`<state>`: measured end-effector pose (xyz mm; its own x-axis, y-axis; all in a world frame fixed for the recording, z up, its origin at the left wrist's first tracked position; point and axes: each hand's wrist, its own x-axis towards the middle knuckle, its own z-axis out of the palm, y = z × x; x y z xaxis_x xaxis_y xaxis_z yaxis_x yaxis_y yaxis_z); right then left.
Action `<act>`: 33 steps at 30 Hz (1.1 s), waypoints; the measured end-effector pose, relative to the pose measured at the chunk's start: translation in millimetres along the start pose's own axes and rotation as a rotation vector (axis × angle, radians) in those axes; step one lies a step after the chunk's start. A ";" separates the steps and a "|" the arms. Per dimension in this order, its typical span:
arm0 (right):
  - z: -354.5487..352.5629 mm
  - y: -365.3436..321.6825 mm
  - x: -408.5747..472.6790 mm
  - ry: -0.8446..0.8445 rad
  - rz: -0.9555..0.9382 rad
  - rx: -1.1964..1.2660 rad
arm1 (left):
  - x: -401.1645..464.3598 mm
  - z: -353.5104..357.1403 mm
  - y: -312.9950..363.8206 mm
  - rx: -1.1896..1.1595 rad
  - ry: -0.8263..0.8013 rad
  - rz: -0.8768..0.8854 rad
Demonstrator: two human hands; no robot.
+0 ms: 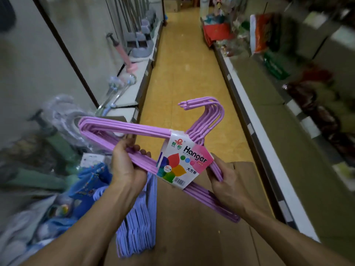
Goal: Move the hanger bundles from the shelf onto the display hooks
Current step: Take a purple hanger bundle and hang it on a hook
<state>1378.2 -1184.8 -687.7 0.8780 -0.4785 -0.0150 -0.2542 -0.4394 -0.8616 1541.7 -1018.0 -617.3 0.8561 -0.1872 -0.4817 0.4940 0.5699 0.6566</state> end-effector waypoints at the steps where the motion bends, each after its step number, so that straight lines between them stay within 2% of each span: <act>1: -19.0 -32.0 -1.3 0.002 -0.010 -0.004 | -19.7 20.3 23.7 -0.001 -0.001 0.016; 7: -125.3 -211.9 3.0 -0.011 -0.061 -0.053 | -132.5 118.8 160.5 -0.007 -0.020 0.082; 10: -166.3 -297.3 -3.2 0.050 -0.096 -0.043 | -188.6 164.0 223.0 -0.068 -0.025 0.069; 17: -232.4 -437.5 -33.0 0.104 -0.174 -0.024 | -309.3 226.2 328.8 -0.081 -0.049 0.173; 23: -269.4 -501.9 -44.1 0.026 -0.422 -0.020 | -383.1 237.6 366.7 -0.136 -0.077 0.346; 28: -280.0 -525.1 -54.2 -0.025 -0.579 -0.002 | -441.6 231.3 369.4 -0.258 0.012 0.476; 33: -271.2 -544.4 -74.6 -0.179 -0.701 0.000 | -500.4 208.1 363.2 -0.320 0.117 0.600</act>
<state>1341.1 -1116.0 -80.0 0.8876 0.0471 0.4582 0.3927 -0.5972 -0.6993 1324.2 -883.9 -17.0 0.9366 0.3117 -0.1602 -0.1445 0.7598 0.6339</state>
